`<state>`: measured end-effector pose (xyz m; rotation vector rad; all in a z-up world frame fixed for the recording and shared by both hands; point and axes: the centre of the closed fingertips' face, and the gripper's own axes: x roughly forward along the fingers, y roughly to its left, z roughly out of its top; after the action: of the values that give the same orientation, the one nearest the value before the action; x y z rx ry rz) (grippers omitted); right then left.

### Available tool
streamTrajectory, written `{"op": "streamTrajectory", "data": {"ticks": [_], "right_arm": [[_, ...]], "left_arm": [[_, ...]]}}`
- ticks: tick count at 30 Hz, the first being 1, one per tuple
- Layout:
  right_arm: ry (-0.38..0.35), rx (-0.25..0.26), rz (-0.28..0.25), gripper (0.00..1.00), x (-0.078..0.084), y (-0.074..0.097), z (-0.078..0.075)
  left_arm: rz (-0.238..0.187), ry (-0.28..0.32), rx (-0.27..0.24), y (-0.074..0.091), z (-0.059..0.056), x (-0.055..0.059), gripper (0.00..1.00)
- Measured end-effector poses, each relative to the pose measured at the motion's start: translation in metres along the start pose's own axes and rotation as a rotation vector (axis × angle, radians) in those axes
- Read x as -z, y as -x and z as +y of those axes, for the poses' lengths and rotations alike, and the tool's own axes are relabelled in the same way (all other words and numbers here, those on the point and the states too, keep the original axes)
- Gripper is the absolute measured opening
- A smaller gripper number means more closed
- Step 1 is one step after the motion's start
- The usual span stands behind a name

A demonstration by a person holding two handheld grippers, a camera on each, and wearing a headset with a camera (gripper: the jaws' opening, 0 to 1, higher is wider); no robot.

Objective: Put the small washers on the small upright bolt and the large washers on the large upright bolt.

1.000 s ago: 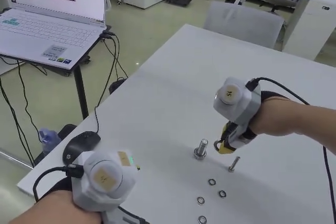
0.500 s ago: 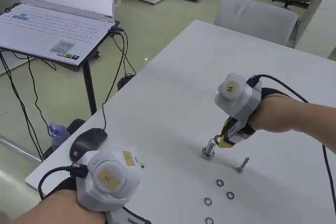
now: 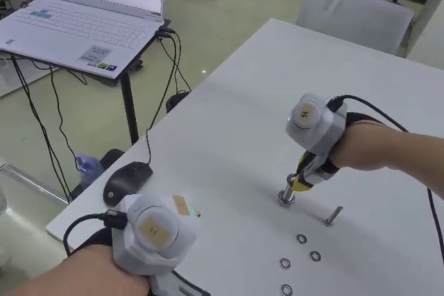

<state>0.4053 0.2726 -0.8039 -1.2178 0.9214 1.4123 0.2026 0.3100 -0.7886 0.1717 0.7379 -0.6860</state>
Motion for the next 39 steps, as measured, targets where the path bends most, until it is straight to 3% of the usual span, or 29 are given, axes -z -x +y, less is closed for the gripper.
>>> {"op": "streamTrajectory", "data": {"ticks": [15,39], "right_arm": [[0.001,-0.018,0.025,0.22,0.002,-0.013,0.003],[-0.013,-0.043,0.059,0.22,0.007,-0.046,-0.001]], "left_arm": [[0.006,-0.004,-0.017,0.003,0.006,0.006,0.96],[0.024,-0.001,-0.023,0.002,0.011,0.009,0.92]]}}
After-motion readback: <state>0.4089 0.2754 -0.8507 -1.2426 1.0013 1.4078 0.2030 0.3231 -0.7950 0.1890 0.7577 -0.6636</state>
